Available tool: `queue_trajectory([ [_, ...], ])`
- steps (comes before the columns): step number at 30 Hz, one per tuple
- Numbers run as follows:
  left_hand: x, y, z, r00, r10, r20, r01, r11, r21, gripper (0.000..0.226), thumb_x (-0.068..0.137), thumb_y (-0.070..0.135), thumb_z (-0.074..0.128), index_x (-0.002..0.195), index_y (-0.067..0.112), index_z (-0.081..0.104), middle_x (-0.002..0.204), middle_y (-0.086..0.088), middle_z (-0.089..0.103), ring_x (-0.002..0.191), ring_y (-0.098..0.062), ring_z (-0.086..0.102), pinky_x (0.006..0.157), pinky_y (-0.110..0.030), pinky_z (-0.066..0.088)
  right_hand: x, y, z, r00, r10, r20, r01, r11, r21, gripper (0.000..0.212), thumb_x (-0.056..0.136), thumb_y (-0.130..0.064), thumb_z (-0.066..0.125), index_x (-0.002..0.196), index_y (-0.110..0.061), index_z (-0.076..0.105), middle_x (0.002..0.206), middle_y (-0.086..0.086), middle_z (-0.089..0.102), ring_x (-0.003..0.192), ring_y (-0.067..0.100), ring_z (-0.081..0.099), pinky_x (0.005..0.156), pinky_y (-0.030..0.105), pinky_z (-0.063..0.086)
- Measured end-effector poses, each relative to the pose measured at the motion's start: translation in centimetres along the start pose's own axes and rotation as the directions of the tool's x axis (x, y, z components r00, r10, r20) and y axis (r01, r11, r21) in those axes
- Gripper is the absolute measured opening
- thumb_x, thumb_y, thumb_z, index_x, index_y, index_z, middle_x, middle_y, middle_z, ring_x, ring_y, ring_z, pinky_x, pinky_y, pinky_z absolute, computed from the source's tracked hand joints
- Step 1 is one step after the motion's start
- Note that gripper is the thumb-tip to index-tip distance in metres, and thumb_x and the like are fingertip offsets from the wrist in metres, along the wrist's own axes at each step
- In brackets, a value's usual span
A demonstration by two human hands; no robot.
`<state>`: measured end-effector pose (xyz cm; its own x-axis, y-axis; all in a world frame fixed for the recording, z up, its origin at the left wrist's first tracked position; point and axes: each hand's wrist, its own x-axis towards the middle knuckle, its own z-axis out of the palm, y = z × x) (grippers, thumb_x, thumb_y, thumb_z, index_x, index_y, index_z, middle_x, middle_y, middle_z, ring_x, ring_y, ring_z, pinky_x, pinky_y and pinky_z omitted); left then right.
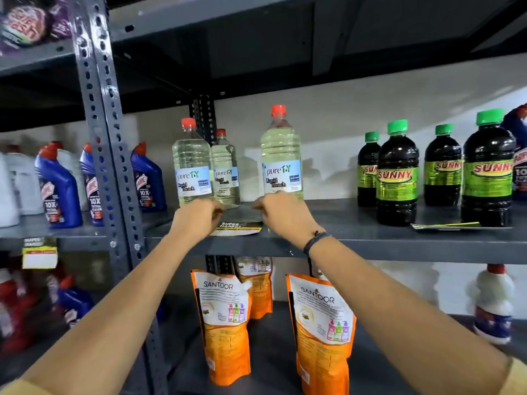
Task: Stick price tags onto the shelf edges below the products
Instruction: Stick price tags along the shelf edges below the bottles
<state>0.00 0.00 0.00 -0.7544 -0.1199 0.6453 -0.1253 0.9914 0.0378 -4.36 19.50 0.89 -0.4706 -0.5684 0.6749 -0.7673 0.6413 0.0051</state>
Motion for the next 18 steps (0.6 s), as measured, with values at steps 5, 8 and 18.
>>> queue_trajectory([
  [5, 0.3, -0.3, 0.6, 0.984, -0.015, 0.176, 0.004, 0.998, 0.063, 0.03, 0.093, 0.02, 0.049, 0.12, 0.028, 0.059, 0.119, -0.004, 0.067, 0.104, -0.029, 0.062, 0.082, -0.043, 0.054, 1.1, -0.6, 1.3, 0.97, 0.097, 0.225, -0.079, 0.993, -0.086, 0.027, 0.085, 0.003, 0.045, 0.105, -0.004, 0.061, 0.107, 0.021, 0.063, 0.096, 0.039, 0.059, 0.072, 0.039, 0.045],
  [8, 0.9, -0.5, 0.7, 0.978, 0.008, 0.208, -0.024, 0.997, 0.073, 0.03, 0.092, 0.017, 0.051, 0.117, 0.031, 0.061, 0.121, -0.001, 0.066, 0.106, -0.028, 0.061, 0.082, -0.037, 0.051, 2.1, -0.8, 1.2, 0.94, 0.159, 0.302, -0.159, 0.987, -0.025, 0.021, 0.086, -0.002, 0.041, 0.094, -0.003, 0.061, 0.108, 0.02, 0.064, 0.084, 0.032, 0.053, 0.068, 0.032, 0.034],
  [18, 0.1, -0.8, 1.8, 0.999, -0.051, 0.014, 0.053, 0.991, -0.123, 0.015, 0.087, 0.016, 0.058, 0.097, 0.023, 0.067, 0.107, -0.001, 0.07, 0.095, -0.023, 0.062, 0.072, -0.033, 0.048, 1.6, -1.3, 2.5, 0.99, 0.07, 0.123, -0.046, 0.981, -0.19, 0.018, 0.087, 0.0, 0.05, 0.101, 0.0, 0.062, 0.103, 0.019, 0.066, 0.094, 0.039, 0.062, 0.068, 0.036, 0.043],
])
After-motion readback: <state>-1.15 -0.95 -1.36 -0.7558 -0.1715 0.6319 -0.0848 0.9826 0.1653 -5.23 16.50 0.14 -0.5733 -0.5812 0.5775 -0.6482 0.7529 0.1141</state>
